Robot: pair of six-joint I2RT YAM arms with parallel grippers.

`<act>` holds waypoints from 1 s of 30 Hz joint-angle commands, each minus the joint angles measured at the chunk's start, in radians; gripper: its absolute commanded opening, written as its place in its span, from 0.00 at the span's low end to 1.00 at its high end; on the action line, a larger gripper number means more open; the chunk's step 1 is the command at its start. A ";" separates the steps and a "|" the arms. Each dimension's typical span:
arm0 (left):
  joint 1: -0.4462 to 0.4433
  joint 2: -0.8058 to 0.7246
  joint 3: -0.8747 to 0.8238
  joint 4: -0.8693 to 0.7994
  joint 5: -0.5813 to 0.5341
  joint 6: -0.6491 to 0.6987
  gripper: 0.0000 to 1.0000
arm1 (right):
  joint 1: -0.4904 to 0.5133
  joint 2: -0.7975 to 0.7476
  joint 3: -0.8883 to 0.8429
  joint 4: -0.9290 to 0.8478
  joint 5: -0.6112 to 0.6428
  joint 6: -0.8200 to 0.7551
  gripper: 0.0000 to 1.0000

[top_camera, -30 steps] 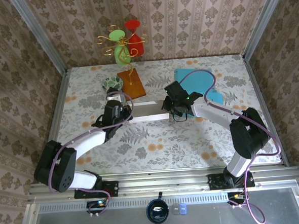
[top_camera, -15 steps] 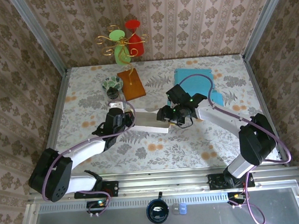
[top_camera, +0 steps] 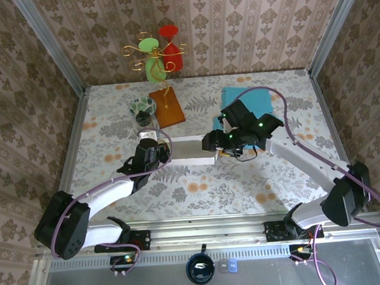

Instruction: Fold the paper box

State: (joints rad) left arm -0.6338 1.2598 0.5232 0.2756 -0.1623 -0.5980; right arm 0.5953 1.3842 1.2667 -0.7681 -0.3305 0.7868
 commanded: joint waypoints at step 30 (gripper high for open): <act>-0.196 -0.050 -0.185 0.091 -0.180 -0.005 0.11 | -0.252 0.233 -0.220 0.385 -0.298 0.561 0.70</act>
State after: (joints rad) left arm -0.8131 1.2079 0.3668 0.4625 -0.3405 -0.5629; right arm 0.3447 1.5764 1.0199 -0.4339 -0.5659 1.3357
